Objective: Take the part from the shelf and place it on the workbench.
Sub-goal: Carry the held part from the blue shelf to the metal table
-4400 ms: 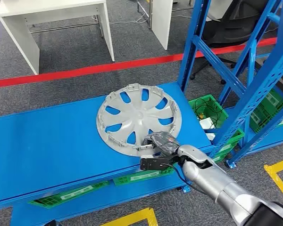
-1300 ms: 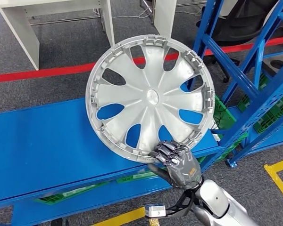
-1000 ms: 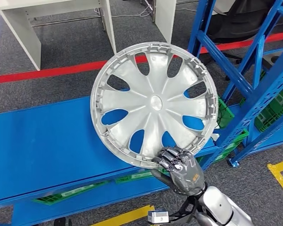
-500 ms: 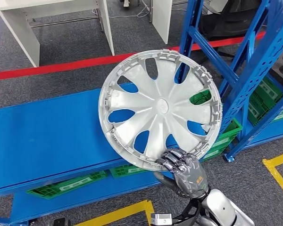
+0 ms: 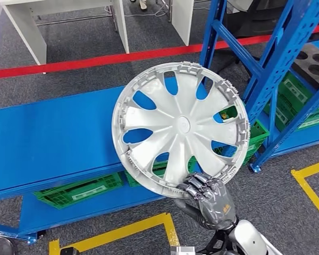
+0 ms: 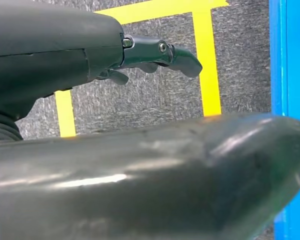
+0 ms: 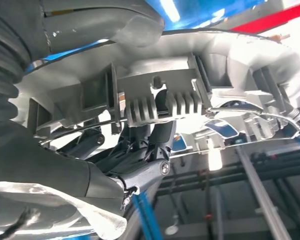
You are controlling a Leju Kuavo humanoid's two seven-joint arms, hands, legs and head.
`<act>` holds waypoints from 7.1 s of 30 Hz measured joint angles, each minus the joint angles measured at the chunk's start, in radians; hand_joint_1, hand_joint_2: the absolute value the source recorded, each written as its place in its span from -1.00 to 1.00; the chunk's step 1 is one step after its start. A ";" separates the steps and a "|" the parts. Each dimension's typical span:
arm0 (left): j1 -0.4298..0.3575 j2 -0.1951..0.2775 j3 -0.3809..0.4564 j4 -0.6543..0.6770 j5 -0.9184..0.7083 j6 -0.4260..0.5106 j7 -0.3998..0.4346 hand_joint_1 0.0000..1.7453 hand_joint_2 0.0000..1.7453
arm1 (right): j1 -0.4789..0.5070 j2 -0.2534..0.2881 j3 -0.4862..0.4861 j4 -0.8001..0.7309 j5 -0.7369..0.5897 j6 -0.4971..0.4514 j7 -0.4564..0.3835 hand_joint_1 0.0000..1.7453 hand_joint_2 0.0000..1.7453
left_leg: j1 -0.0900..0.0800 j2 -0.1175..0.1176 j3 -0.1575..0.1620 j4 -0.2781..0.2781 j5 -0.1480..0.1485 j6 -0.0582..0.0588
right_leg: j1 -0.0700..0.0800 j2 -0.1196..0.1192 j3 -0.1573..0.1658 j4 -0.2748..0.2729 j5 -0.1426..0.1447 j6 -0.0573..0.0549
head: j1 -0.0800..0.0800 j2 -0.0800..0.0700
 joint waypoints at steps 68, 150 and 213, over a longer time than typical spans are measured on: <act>-0.037 0.005 -0.034 0.008 -0.077 0.011 0.038 -1.00 -1.00 | 0.028 0.006 -0.033 -0.001 -0.007 0.068 0.001 1.00 1.00 | 0.003 -0.054 -0.047 0.112 -0.089 -0.034 | -0.005 0.003 -0.030 -0.018 0.033 -0.034 | -0.020 0.000; -0.057 0.030 -0.142 0.012 -0.199 0.002 0.089 -1.00 -1.00 | 0.104 -0.092 0.049 -0.059 0.123 0.023 0.147 1.00 1.00 | -0.001 -0.083 0.023 0.002 -0.038 0.026 | -0.007 0.015 -0.171 0.206 -0.025 0.013 | -0.017 0.000; -0.037 0.067 -0.091 0.012 -0.138 -0.016 0.090 -1.00 -1.00 | -0.074 0.017 0.128 0.049 0.028 0.057 -0.005 1.00 1.00 | 0.000 -0.116 0.016 0.014 -0.036 0.015 | -0.010 0.060 -0.138 0.098 0.043 0.009 | -0.026 0.000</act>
